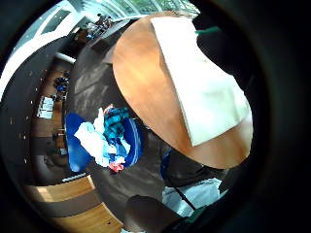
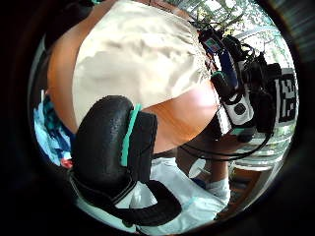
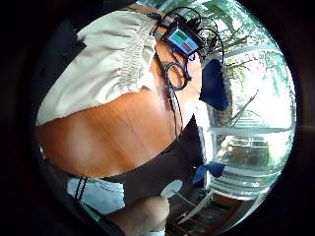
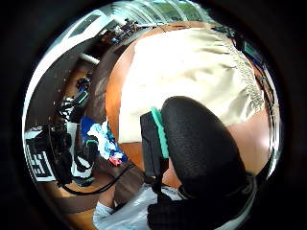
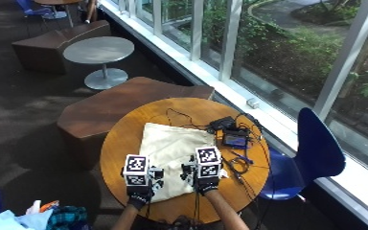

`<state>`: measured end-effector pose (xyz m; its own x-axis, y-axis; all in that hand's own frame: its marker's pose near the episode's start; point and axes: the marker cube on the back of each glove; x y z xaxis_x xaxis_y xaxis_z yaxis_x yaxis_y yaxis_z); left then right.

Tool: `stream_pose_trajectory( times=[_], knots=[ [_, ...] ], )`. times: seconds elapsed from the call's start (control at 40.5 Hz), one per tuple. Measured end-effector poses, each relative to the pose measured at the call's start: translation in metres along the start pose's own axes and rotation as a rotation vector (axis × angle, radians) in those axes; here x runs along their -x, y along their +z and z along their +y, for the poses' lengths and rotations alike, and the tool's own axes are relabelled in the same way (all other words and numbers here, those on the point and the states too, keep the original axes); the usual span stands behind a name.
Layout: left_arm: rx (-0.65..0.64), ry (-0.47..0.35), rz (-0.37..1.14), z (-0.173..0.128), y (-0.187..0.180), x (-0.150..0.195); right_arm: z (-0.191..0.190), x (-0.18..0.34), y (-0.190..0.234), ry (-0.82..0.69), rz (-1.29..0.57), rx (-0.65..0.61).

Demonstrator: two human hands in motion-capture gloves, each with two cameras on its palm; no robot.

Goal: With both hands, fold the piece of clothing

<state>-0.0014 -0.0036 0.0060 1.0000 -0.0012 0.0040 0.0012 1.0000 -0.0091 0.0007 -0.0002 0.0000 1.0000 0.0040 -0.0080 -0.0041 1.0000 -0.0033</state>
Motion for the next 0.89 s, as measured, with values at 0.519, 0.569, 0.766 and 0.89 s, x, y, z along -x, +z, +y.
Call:
stream_pose_trajectory(
  times=[0.519,0.569,0.766,0.89],
  knots=[
    [0.004,0.037,0.004,0.009,-0.011,-0.004,0.013,-0.001,-0.013,-0.046,0.016,0.019],
    [0.003,0.039,0.005,0.01,-0.01,-0.004,0.018,-0.003,-0.016,-0.059,0.011,0.02],
    [-0.01,0.054,0.025,0.02,0.005,-0.003,0.037,-0.019,-0.011,-0.082,-0.027,0.027],
    [-0.003,0.049,0.03,0.027,0.025,-0.005,0.042,-0.036,0.015,-0.049,-0.023,0.038]
  ],
)
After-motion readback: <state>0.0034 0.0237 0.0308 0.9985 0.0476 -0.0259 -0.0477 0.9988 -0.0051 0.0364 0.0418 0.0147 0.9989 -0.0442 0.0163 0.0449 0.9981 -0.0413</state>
